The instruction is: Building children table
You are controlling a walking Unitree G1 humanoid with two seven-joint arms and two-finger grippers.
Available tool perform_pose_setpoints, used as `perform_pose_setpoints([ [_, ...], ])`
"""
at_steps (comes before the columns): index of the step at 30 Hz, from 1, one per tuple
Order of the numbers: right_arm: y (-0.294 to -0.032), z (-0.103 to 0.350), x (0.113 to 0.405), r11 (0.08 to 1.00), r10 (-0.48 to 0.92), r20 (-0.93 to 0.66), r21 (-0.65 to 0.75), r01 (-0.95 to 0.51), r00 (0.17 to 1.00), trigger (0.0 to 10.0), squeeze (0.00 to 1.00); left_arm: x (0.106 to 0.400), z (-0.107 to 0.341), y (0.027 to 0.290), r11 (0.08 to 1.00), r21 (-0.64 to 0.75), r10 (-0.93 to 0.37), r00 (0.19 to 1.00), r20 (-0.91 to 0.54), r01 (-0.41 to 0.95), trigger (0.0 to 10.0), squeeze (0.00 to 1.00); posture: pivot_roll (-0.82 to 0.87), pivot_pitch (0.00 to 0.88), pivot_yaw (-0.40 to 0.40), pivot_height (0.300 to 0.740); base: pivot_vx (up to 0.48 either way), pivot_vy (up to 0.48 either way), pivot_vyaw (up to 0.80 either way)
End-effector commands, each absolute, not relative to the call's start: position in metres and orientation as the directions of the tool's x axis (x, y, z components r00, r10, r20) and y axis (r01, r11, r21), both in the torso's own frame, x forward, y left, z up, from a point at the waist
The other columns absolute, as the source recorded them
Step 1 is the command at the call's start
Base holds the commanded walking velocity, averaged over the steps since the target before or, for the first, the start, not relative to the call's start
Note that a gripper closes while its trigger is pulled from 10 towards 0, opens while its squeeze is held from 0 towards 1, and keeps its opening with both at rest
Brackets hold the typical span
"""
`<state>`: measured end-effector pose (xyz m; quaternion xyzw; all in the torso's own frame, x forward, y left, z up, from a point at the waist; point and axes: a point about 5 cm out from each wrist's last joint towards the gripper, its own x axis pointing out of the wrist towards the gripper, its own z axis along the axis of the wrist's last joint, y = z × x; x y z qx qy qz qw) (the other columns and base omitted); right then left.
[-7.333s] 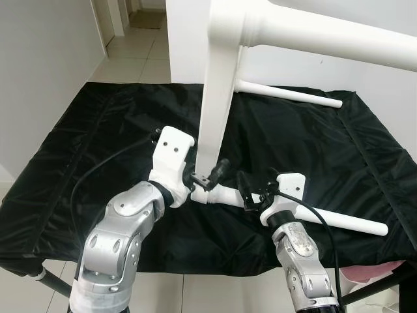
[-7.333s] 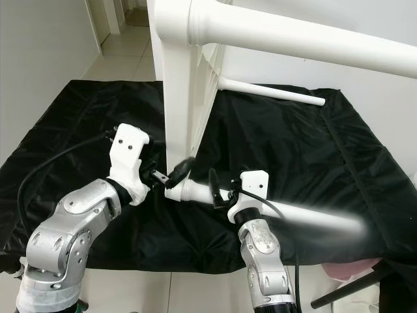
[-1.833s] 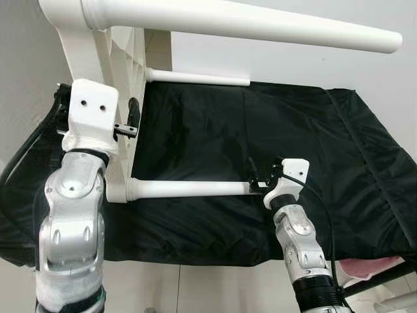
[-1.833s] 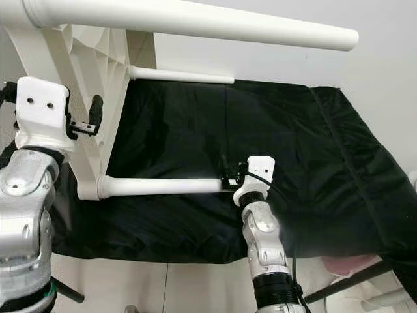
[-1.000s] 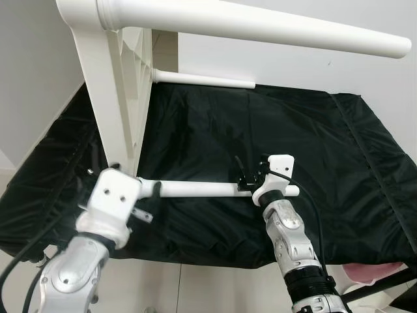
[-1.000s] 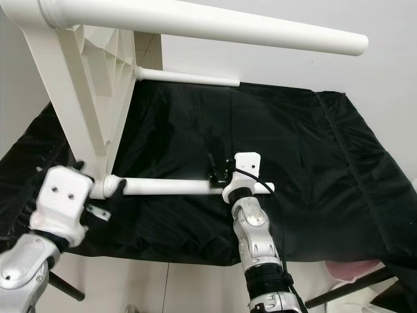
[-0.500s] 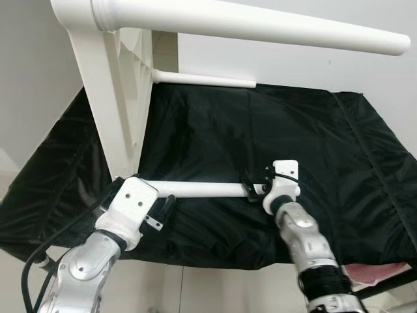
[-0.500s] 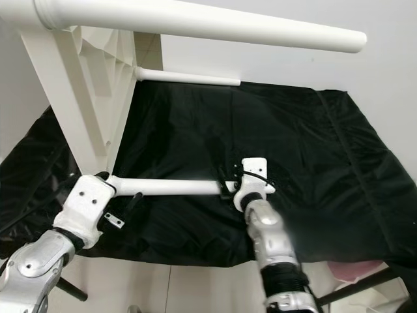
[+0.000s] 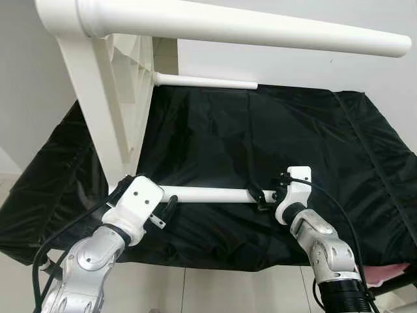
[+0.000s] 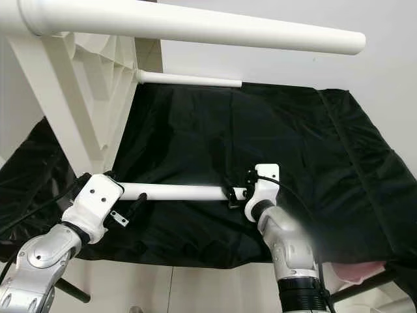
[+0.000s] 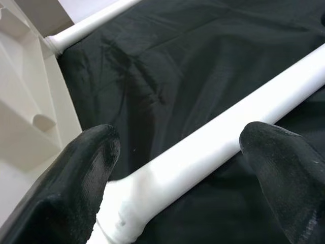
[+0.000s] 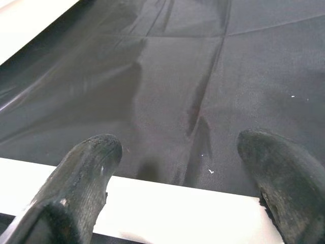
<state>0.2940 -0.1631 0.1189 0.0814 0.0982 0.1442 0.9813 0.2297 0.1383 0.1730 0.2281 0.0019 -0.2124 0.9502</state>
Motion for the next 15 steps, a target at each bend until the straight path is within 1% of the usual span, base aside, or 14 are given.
perform_pose_setpoints([
  [1,-0.157,0.093,0.282,0.936,0.324,-0.29,0.235,-0.261,0.901,10.0,0.0,0.231,0.172,0.137,0.802,0.436,-0.408,0.908,-0.098,0.408,10.0,0.0,0.03,0.079,0.017,0.74,0.0,0.0,0.0],
  [3,-0.15,0.091,0.272,0.93,0.337,-0.304,0.252,-0.266,0.891,10.0,0.0,0.232,0.172,0.135,0.803,0.435,-0.411,0.907,-0.092,0.408,10.0,0.0,0.03,0.082,0.014,0.74,0.0,0.0,0.0],
  [5,-0.148,0.091,0.268,0.929,0.338,-0.303,0.258,-0.264,0.891,10.0,0.0,0.233,0.172,0.135,0.803,0.434,-0.412,0.907,-0.089,0.408,10.0,0.0,0.02,0.085,0.016,0.74,0.0,0.0,0.0],
  [9,-0.155,0.094,0.271,0.937,0.311,-0.286,0.252,-0.242,0.906,10.0,0.0,0.235,0.171,0.133,0.801,0.435,-0.418,0.904,-0.085,0.411,10.0,0.0,0.02,0.085,0.02,0.74,0.0,0.0,0.0],
  [12,-0.155,0.094,0.27,0.938,0.3,-0.279,0.26,-0.228,0.912,10.0,0.0,0.236,0.172,0.133,0.8,0.436,-0.42,0.904,-0.083,0.412,10.0,0.0,0.02,0.085,0.02,0.74,0.0,0.0,0.0],
  [14,-0.154,0.095,0.269,0.939,0.289,-0.267,0.267,-0.217,0.919,10.0,0.0,0.237,0.172,0.133,0.797,0.442,-0.422,0.903,-0.081,0.412,10.0,0.0,0.03,0.087,0.013,0.74,0.0,0.0,0.0],
  [15,-0.146,0.096,0.265,0.937,0.284,-0.244,0.277,-0.214,0.927,10.0,0.0,0.238,0.173,0.135,0.803,0.442,-0.411,0.908,-0.078,0.401,10.0,0.0,0.03,0.088,0.022,0.74,0.0,0.0,0.0],
])
